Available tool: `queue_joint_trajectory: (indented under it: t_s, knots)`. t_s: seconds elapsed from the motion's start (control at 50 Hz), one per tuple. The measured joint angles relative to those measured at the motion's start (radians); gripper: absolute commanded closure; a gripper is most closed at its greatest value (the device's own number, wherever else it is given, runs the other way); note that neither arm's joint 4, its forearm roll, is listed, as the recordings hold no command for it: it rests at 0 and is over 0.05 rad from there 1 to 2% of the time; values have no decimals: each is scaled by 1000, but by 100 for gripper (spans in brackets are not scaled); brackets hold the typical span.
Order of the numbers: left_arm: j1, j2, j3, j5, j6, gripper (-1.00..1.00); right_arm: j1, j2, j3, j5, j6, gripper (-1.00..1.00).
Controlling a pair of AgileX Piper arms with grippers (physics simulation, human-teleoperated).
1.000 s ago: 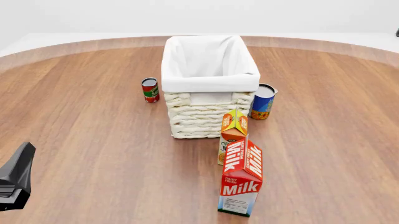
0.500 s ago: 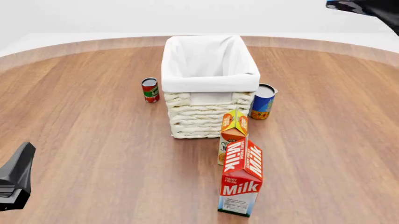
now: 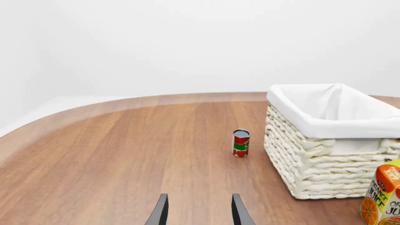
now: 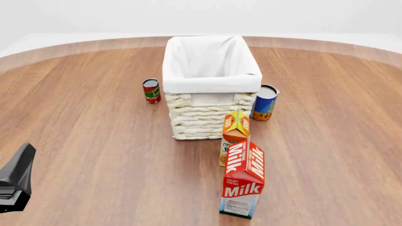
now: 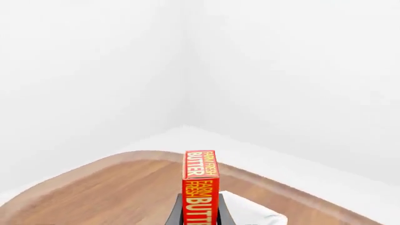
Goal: Pick up the butter and put it in the basket.
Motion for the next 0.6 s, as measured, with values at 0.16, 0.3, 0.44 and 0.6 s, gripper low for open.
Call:
queue_joint_trajectory:
  t_s: [0.16,0.3,0.44,0.6]
  knots:
    - [0,0,0,0,0,-100,-37,127,-81,26,84,100]
    - [0,0,0,0,0,-100,-73,235,-130,41,127,100]
    - [0,0,0,0,0,-100,-98,325,-144,37,141,100]
    - [0,0,0,0,0,-100,-129,403,-155,34,143,100]
